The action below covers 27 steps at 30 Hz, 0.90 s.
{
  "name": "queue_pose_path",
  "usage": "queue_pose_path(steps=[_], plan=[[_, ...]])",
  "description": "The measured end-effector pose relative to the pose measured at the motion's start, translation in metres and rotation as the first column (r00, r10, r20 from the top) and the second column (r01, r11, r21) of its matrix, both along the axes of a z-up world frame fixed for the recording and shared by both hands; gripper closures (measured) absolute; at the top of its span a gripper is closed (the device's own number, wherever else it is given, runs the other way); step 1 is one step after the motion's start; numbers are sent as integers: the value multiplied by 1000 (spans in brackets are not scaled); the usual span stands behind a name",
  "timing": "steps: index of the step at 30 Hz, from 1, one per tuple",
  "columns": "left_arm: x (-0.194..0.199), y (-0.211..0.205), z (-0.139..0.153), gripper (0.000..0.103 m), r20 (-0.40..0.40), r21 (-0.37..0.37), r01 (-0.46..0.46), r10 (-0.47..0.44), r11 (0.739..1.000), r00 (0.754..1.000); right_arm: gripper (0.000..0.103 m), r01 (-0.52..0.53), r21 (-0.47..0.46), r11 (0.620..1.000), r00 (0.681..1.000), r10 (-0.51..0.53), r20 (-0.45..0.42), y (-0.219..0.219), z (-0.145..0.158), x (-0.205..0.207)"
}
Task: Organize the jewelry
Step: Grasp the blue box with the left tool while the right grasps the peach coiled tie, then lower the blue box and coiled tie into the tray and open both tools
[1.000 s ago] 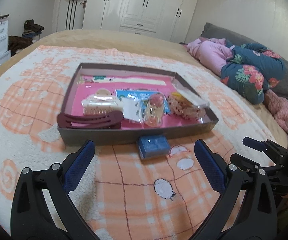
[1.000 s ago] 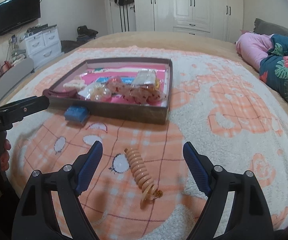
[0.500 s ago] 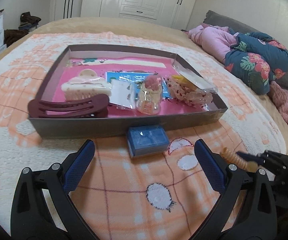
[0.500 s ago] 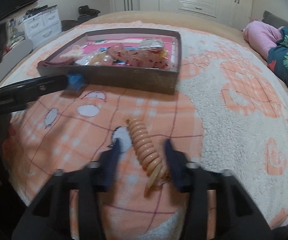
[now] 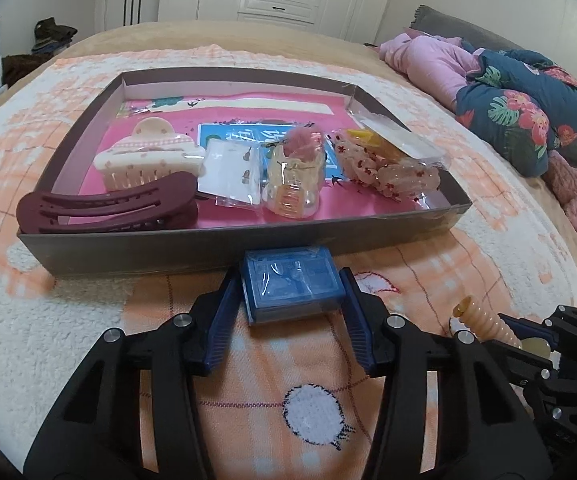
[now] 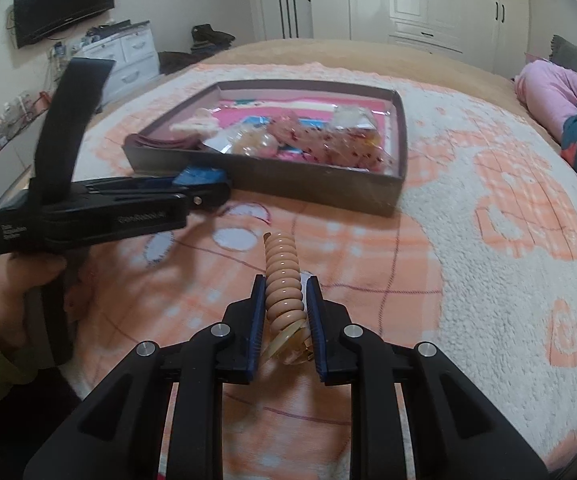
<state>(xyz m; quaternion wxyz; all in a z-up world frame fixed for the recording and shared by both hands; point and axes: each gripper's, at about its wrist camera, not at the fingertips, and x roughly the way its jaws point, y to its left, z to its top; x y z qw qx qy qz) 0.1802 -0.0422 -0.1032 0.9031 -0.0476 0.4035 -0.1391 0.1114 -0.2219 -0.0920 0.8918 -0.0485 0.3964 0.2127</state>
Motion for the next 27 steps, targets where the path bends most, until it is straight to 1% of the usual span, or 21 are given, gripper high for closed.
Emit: queue_pose_path(steps=[4, 7, 12, 14, 20, 27], plan=[[-6, 3, 13, 62, 26, -29, 7, -6, 1000, 1000, 83, -22, 24, 999, 1000, 22, 20, 5, 9, -2], [-14, 11, 29, 62, 63, -46, 6, -3, 999, 998, 83, -33, 42, 999, 999, 31, 34, 8, 16, -2], [-18, 31, 49, 62, 113, -74, -30, 38, 997, 993, 83, -32, 56, 998, 998, 28, 56, 14, 27, 9], [-15, 36, 54, 62, 128, -68, -47, 55, 997, 990, 83, -30, 58, 998, 997, 26, 70, 16, 33, 16], [1, 54, 58, 62, 141, -73, -103, 113, 992, 983, 83, -21, 51, 998, 992, 14, 124, 27, 47, 44], [24, 58, 53, 62, 114, -66, -118, 125, 991, 986, 83, -3, 45, 999, 990, -4, 144, 41, 52, 86]])
